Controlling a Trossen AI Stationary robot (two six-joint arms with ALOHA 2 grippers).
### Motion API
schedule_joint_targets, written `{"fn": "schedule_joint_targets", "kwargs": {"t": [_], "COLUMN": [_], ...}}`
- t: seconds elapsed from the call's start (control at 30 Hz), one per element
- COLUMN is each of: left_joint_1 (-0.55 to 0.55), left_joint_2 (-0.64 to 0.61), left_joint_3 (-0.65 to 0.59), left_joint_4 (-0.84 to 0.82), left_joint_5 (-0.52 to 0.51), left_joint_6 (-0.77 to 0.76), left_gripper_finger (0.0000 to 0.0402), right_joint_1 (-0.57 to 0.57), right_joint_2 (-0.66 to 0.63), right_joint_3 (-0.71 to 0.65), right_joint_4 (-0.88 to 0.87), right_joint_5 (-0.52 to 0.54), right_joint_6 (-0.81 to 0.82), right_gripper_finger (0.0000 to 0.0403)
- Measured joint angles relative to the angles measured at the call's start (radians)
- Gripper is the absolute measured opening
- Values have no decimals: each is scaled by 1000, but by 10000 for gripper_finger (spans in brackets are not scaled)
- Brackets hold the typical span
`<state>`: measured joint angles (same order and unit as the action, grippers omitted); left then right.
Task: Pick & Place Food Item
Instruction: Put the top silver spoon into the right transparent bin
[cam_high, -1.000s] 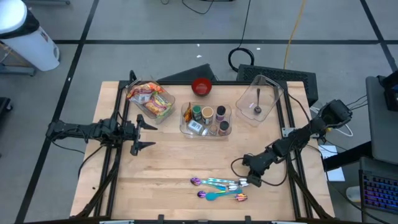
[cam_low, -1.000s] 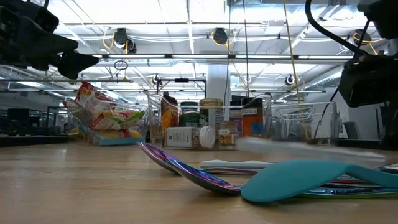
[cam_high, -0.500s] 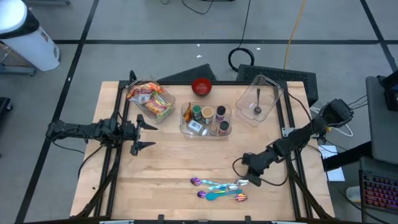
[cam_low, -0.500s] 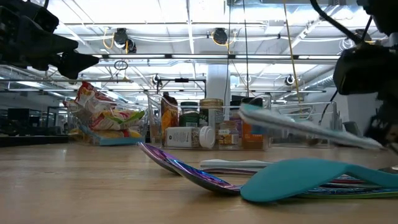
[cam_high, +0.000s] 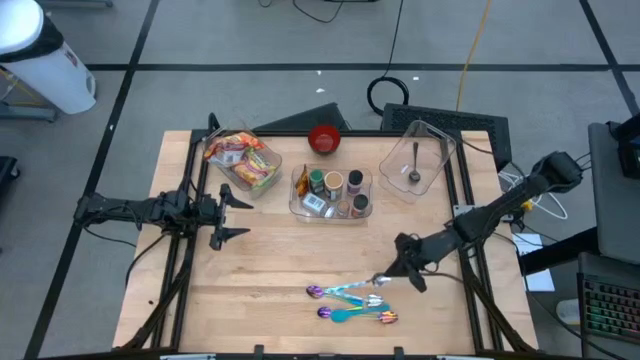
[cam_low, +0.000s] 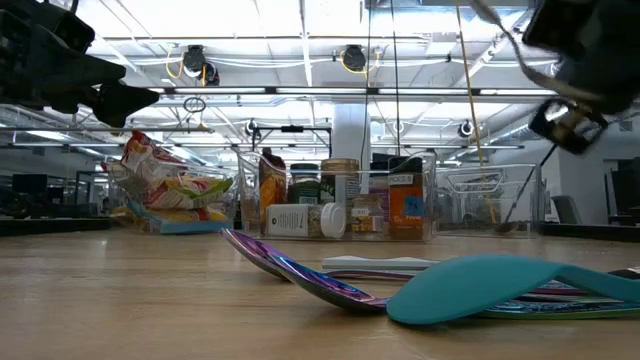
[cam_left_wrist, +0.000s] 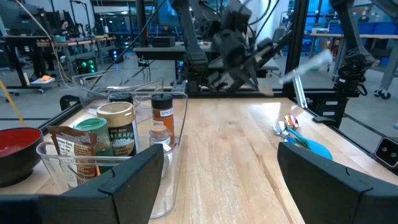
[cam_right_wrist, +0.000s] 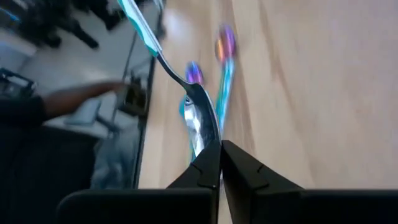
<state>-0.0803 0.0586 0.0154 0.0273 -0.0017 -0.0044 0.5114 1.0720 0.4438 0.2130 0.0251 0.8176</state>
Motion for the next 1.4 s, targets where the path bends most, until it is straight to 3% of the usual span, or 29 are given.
{"fn": "schedule_joint_targets", "kwargs": {"t": [0.27,0.6,0.87,0.93,1.07,1.17,1.4], "left_joint_1": [0,0,0,0,0,0,0], "left_joint_2": [0,0,0,0,0,0,0], "left_joint_3": [0,0,0,0,0,0,0], "left_joint_4": [0,0,0,0,0,0,0], "left_joint_5": [0,0,0,0,0,0,0], "left_joint_6": [0,0,0,0,0,0,0], "left_gripper_finger": [324,324,324,324,324,324,324], "right_joint_1": [-11,-102,-170,-185,-207,-209,-247], "right_joint_2": [-175,-288,-345,-347,-346,-345,-363], "right_joint_3": [0,1,1,1,1,1,2], "right_joint_4": [14,23,93,101,50,11,59], "right_joint_5": [288,704,875,998,1343,1518,1547], "right_joint_6": [-277,-617,-853,-893,-917,-908,-963], "right_gripper_finger": [0,0,0,0,0,0,0]}}
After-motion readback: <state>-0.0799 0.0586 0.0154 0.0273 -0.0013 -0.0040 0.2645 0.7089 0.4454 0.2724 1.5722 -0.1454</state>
